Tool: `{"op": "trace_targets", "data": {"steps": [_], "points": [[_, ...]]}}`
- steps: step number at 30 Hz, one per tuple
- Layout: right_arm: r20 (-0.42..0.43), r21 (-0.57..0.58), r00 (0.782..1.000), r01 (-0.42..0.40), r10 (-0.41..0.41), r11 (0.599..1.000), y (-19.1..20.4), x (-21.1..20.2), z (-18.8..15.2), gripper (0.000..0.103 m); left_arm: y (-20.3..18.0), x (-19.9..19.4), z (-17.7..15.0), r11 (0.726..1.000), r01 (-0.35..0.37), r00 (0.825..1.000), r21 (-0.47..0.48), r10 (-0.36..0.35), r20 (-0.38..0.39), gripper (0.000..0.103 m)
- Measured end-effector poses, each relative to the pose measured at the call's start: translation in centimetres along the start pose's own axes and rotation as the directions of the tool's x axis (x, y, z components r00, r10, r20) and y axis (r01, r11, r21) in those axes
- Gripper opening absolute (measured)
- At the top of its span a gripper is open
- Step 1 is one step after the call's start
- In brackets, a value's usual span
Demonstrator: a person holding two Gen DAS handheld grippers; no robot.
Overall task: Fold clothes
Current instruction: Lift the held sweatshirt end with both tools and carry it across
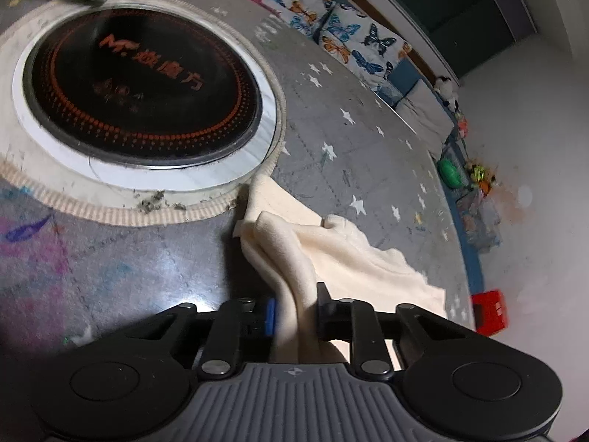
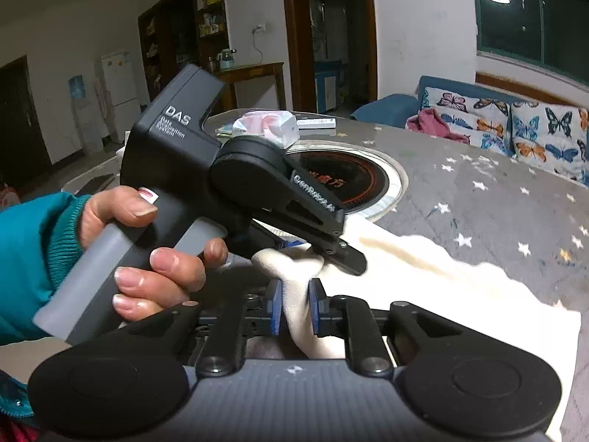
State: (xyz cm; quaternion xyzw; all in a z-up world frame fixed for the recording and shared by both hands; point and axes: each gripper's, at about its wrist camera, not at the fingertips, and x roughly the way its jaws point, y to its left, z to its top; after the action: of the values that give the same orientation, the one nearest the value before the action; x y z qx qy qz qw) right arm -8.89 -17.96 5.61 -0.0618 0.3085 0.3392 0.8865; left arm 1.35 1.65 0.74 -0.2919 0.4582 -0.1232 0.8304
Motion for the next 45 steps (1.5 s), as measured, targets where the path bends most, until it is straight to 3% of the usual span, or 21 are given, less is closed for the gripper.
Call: {"op": "trace_targets", "data": {"steps": [7, 9, 12, 16, 20, 27, 37, 42, 45], "points": [[0.014, 0.104, 0.988, 0.148, -0.151, 0.983, -3.5, -3.5, -1.3, 0.025, -1.3, -0.2, -0.8, 0.994, -0.058, 0.998, 0.095, 0.055, 0.030, 0.021], [0.010, 0.144, 0.975, 0.218, -0.222, 0.965, -5.1, -4.2, -1.8, 0.035, -1.7, -0.2, -0.9, 0.990, -0.076, 0.997, 0.119, 0.072, 0.038, 0.021], [-0.008, 0.198, 0.945, 0.322, -0.327, 0.926, -8.2, -4.7, -2.7, 0.039, -2.2, 0.1, -1.0, 0.985, -0.098, 0.995, 0.145, 0.092, 0.048, 0.022], [-0.050, 0.298, 0.922, 0.381, -0.384, 0.875, -11.3, -4.8, -4.3, 0.043, -2.8, 0.1, -1.4, 0.974, -0.131, 0.991, 0.186, 0.122, 0.062, 0.024], [-0.062, 0.368, 0.920, 0.382, -0.388, 0.848, -13.3, -4.0, -5.4, 0.051, -3.7, 0.2, -1.8, 0.954, -0.175, 0.984, 0.243, 0.158, 0.086, 0.025], [-0.045, 0.405, 0.925, 0.361, -0.376, 0.840, -13.8, -3.4, -5.7, 0.051, -4.7, 0.5, -2.2, 0.923, -0.225, 0.973, 0.313, 0.197, 0.119, 0.025], [-0.024, 0.430, 0.925, 0.352, -0.380, 0.831, -14.0, -3.6, -5.3, 0.051, -5.2, 0.7, -2.5, 0.904, -0.250, 0.967, 0.346, 0.215, 0.137, 0.025], [-0.048, 0.403, 0.924, 0.365, -0.379, 0.839, -13.7, -2.9, -5.7, 0.048, -5.2, 0.7, -2.4, 0.902, -0.252, 0.967, 0.350, 0.217, 0.136, 0.026], [-0.047, 0.394, 0.929, 0.354, -0.367, 0.848, -13.6, -2.9, -5.5, 0.041, -5.3, 0.7, -2.5, 0.898, -0.257, 0.965, 0.358, 0.220, 0.141, 0.026]]}}
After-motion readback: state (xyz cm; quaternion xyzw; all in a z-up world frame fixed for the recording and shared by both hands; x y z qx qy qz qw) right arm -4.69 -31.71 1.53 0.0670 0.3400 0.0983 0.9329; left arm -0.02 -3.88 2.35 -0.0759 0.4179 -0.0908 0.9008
